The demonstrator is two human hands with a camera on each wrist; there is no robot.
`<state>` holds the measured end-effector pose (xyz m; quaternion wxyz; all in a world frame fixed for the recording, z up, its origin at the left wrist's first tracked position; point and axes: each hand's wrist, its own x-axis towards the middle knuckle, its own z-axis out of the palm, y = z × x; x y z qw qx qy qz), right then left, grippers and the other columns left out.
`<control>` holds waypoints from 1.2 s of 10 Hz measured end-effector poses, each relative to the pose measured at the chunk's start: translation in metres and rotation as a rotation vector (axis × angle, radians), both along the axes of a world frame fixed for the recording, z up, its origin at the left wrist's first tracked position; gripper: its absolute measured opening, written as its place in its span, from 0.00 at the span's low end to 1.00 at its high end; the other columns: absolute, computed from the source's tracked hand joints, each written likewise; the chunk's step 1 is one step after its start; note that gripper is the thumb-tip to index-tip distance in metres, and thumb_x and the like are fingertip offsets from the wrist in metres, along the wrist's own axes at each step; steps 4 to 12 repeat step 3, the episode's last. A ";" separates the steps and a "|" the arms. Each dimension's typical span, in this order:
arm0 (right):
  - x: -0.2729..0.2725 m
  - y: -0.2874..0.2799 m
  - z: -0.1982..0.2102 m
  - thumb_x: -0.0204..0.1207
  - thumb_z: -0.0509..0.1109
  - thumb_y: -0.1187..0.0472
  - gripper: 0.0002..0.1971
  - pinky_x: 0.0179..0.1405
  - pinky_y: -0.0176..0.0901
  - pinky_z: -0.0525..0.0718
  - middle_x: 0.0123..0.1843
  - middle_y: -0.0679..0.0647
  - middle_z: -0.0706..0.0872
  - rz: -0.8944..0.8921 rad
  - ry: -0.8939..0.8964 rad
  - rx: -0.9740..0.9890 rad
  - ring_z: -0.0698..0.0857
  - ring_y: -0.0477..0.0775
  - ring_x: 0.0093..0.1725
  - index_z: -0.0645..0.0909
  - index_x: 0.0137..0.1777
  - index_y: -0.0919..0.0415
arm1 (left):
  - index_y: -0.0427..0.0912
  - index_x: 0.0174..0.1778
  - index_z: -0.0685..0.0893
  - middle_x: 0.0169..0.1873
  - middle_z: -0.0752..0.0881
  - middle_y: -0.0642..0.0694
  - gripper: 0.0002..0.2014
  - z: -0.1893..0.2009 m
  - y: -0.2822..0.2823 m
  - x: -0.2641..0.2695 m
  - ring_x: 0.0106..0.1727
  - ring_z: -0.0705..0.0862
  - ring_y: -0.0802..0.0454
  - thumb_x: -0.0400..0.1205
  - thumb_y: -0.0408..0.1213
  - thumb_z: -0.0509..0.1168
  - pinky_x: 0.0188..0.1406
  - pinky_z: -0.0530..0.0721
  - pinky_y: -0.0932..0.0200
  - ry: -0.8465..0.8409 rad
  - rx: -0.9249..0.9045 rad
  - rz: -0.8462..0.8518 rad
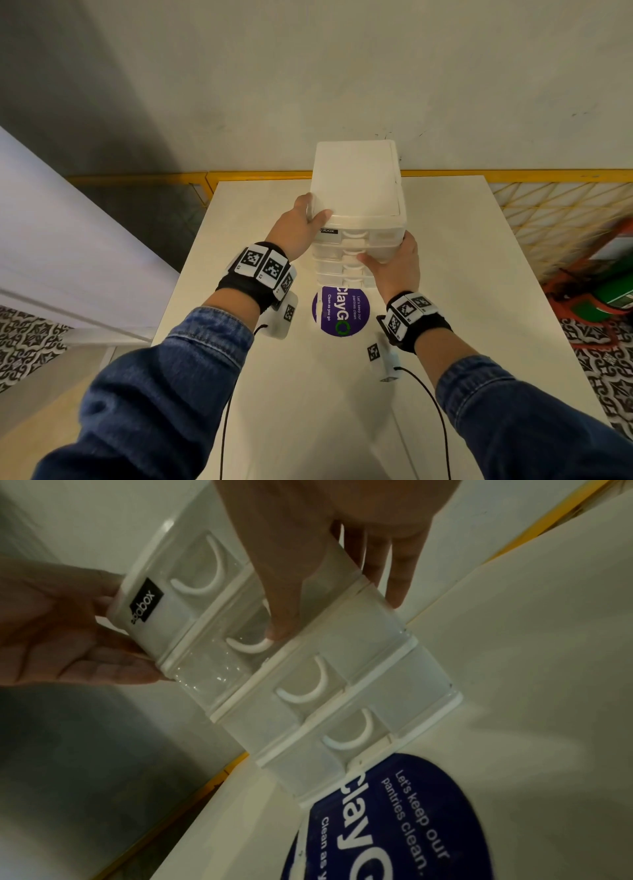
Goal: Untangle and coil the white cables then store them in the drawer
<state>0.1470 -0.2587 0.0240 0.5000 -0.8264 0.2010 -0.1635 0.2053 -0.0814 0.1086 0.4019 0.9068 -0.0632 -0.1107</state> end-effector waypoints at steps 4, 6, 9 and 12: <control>-0.009 -0.003 0.000 0.60 0.81 0.53 0.48 0.66 0.61 0.77 0.73 0.59 0.73 0.084 0.066 -0.066 0.74 0.62 0.70 0.58 0.76 0.57 | 0.42 0.83 0.47 0.74 0.73 0.35 0.37 -0.004 -0.001 -0.017 0.74 0.73 0.38 0.84 0.56 0.54 0.73 0.70 0.49 0.015 -0.091 0.060; -0.009 -0.003 0.000 0.60 0.81 0.53 0.48 0.66 0.61 0.77 0.73 0.59 0.73 0.084 0.066 -0.066 0.74 0.62 0.70 0.58 0.76 0.57 | 0.42 0.83 0.47 0.74 0.73 0.35 0.37 -0.004 -0.001 -0.017 0.74 0.73 0.38 0.84 0.56 0.54 0.73 0.70 0.49 0.015 -0.091 0.060; -0.009 -0.003 0.000 0.60 0.81 0.53 0.48 0.66 0.61 0.77 0.73 0.59 0.73 0.084 0.066 -0.066 0.74 0.62 0.70 0.58 0.76 0.57 | 0.42 0.83 0.47 0.74 0.73 0.35 0.37 -0.004 -0.001 -0.017 0.74 0.73 0.38 0.84 0.56 0.54 0.73 0.70 0.49 0.015 -0.091 0.060; -0.009 -0.003 0.000 0.60 0.81 0.53 0.48 0.66 0.61 0.77 0.73 0.59 0.73 0.084 0.066 -0.066 0.74 0.62 0.70 0.58 0.76 0.57 | 0.42 0.83 0.47 0.74 0.73 0.35 0.37 -0.004 -0.001 -0.017 0.74 0.73 0.38 0.84 0.56 0.54 0.73 0.70 0.49 0.015 -0.091 0.060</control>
